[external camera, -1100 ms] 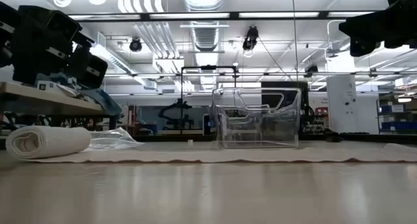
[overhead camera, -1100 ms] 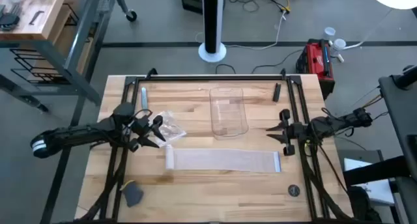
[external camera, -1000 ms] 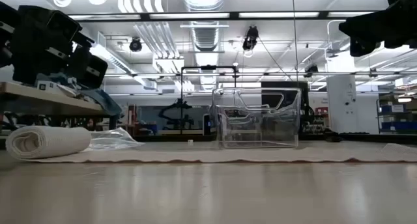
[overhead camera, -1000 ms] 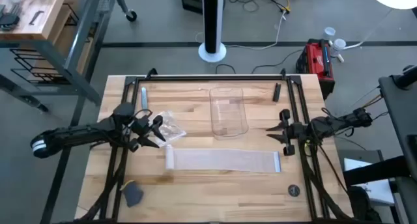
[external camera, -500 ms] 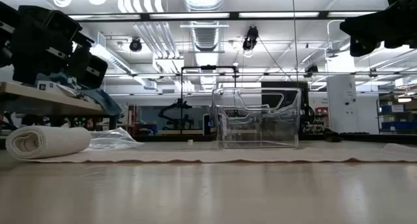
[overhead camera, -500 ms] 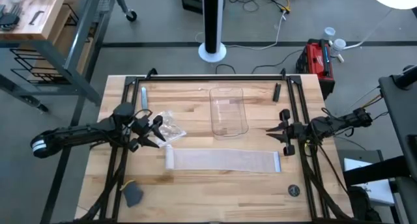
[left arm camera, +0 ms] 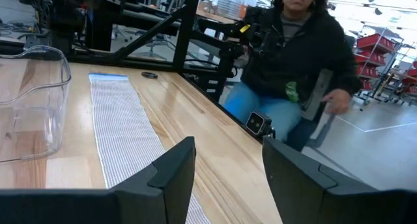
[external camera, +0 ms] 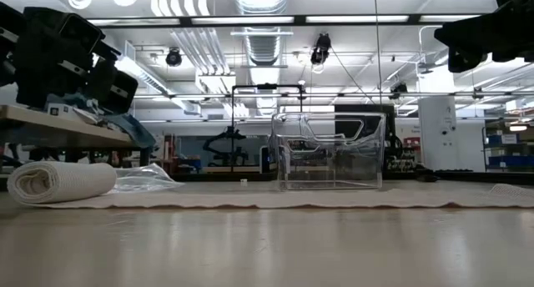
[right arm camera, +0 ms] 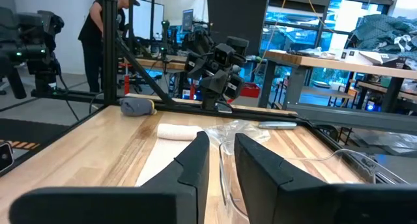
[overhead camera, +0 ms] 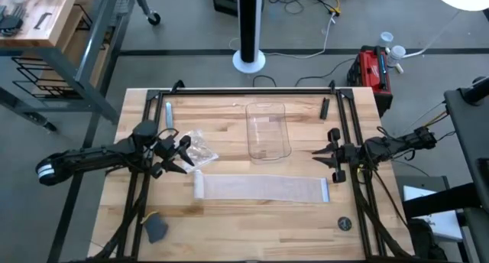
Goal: Roll bandage
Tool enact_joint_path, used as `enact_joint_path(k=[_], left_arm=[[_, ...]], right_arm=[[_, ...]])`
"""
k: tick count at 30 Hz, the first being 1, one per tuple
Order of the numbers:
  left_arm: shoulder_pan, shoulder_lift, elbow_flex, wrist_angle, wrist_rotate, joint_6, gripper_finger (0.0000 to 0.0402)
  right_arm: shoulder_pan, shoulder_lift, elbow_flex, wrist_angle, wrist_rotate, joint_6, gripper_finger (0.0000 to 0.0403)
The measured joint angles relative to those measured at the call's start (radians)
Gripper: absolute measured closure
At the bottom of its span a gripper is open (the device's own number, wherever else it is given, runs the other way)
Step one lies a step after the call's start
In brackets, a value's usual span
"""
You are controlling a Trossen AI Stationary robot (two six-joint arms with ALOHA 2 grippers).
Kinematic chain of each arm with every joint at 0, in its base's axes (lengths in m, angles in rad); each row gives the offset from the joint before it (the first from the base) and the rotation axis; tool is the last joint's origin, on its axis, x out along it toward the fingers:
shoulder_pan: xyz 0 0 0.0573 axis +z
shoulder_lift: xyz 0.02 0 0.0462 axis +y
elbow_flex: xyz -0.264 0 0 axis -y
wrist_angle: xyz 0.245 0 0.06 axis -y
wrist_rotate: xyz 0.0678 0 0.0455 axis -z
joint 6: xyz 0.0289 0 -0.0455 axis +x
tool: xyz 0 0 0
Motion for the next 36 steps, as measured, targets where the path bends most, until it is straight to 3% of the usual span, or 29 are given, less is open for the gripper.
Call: enact_joint_path(k=[10,26,36], left_arm=[[0.000,0.000,0.000,0.000,0.000,0.000,0.0230],[0.000,0.000,0.000,0.000,0.000,0.000,0.0230],[0.000,0.000,0.000,0.000,0.000,0.000,0.0230]], right_arm=[[0.000,0.000,0.000,0.000,0.000,0.000,0.0326],[0.000,0.000,0.000,0.000,0.000,0.000,0.0359],[0.000,0.000,0.000,0.000,0.000,0.000,0.0340]])
